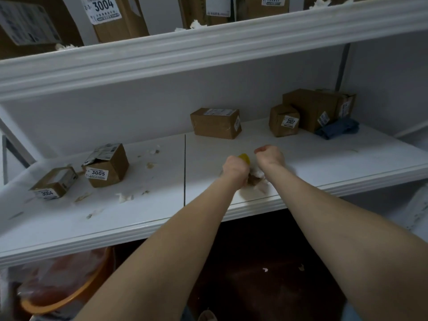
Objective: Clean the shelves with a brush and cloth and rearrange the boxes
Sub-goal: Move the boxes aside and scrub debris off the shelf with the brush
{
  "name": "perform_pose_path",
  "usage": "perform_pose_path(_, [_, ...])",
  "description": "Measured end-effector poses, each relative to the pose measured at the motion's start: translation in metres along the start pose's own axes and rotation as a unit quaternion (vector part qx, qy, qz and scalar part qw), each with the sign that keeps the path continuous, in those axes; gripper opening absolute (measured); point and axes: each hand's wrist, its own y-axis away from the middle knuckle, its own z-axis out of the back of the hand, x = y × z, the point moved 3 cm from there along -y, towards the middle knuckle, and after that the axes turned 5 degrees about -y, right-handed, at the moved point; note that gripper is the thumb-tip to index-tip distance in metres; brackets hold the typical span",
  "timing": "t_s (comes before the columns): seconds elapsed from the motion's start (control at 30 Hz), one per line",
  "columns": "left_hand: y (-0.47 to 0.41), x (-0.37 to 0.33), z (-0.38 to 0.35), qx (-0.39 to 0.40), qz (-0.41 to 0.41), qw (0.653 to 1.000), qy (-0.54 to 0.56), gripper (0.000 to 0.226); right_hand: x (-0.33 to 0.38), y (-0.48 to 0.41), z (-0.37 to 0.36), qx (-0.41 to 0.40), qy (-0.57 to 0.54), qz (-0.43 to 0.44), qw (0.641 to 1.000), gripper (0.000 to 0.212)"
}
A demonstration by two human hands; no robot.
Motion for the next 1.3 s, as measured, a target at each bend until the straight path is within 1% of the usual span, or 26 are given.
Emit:
perform_pose_path(0.07, [-0.01,-0.002,0.011,-0.014,-0.002,1.0,-0.019,0.037,-0.003,-0.005,0.005,-0.009,-0.002,-0.002,1.0,0.029])
perform_pose_path(0.17, [-0.025,0.006,0.028,-0.02,0.003,0.997,-0.073,0.04,-0.012,-0.012,0.011,-0.013,-0.001,-0.012,1.0,0.028])
perform_pose_path(0.23, [-0.029,0.009,0.029,0.005,-0.004,0.991,-0.132,0.038,-0.018,-0.015,0.012,-0.014,0.004,-0.019,1.0,0.03])
perform_pose_path(0.3, [-0.027,0.007,0.019,0.046,-0.017,0.984,-0.17,0.023,-0.022,-0.018,0.011,-0.013,0.014,-0.022,1.0,0.031])
perform_pose_path(0.33, [-0.024,0.003,0.013,0.062,-0.033,0.984,-0.165,0.017,-0.024,-0.019,0.009,-0.01,0.018,-0.023,1.0,0.031])
perform_pose_path(0.4, [-0.02,-0.005,0.008,0.085,-0.073,0.983,-0.148,0.032,-0.025,-0.021,0.004,-0.003,0.018,-0.023,1.0,0.03])
perform_pose_path(0.43, [-0.021,-0.007,0.007,0.096,-0.077,0.981,-0.147,0.035,-0.024,-0.022,0.003,-0.002,0.019,-0.022,1.0,0.03])
perform_pose_path(0.5, [-0.024,-0.011,0.01,0.108,-0.098,0.977,-0.153,0.031,-0.022,-0.023,0.001,-0.007,0.019,-0.022,1.0,0.029])
perform_pose_path(0.57, [-0.031,-0.016,0.017,0.081,-0.135,0.975,-0.157,0.021,-0.023,-0.027,0.002,-0.013,0.007,-0.025,1.0,0.029])
perform_pose_path(0.6, [-0.036,-0.019,0.02,0.061,-0.149,0.974,-0.162,0.02,-0.025,-0.029,0.004,-0.019,0.005,-0.028,0.999,0.028])
perform_pose_path(0.67, [-0.046,-0.021,0.026,0.026,-0.142,0.973,-0.182,0.03,-0.03,-0.031,0.01,-0.034,0.015,-0.04,0.998,0.027])
perform_pose_path(0.73, [-0.055,-0.022,0.023,0.024,-0.124,0.966,-0.227,0.036,-0.036,-0.034,0.015,-0.045,0.021,-0.056,0.997,0.027])
perform_pose_path(0.8, [-0.056,-0.023,0.015,0.046,-0.133,0.954,-0.265,0.04,-0.042,-0.034,0.015,-0.044,0.023,-0.068,0.996,0.028])
perform_pose_path(0.9, [-0.051,-0.023,0.005,0.092,-0.155,0.946,-0.27,0.04,-0.046,-0.031,0.003,-0.036,0.012,-0.071,0.997,0.031])
perform_pose_path(1.0, [-0.045,-0.019,0.009,0.147,-0.178,0.944,-0.235,0.024,-0.042,-0.029,-0.003,-0.044,-0.023,-0.079,0.996,0.032])
perform_pose_path(1.07, [-0.043,-0.016,0.017,0.16,-0.177,0.952,-0.193,0.028,-0.038,-0.028,0.0,-0.053,-0.035,-0.088,0.994,0.032])
perform_pose_path(1.13, [-0.044,-0.015,0.024,0.125,-0.183,0.96,-0.169,0.033,-0.035,-0.027,0.004,-0.057,-0.036,-0.088,0.994,0.031])
perform_pose_path(1.17, [-0.046,-0.013,0.028,0.088,-0.184,0.966,-0.16,0.035,-0.034,-0.027,0.006,-0.054,-0.035,-0.084,0.994,0.031])
perform_pose_path(1.23, [-0.05,-0.005,0.036,0.026,-0.159,0.975,-0.156,0.036,-0.033,-0.025,0.01,-0.044,-0.03,-0.085,0.995,0.031])
perform_pose_path(1.27, [-0.05,0.0,0.037,0.016,-0.144,0.976,-0.165,0.036,-0.032,-0.024,0.011,-0.039,-0.026,-0.088,0.995,0.032])
perform_pose_path(1.3, [-0.048,0.004,0.036,0.022,-0.135,0.975,-0.173,0.034,-0.032,-0.023,0.011,-0.034,-0.022,-0.091,0.995,0.033])
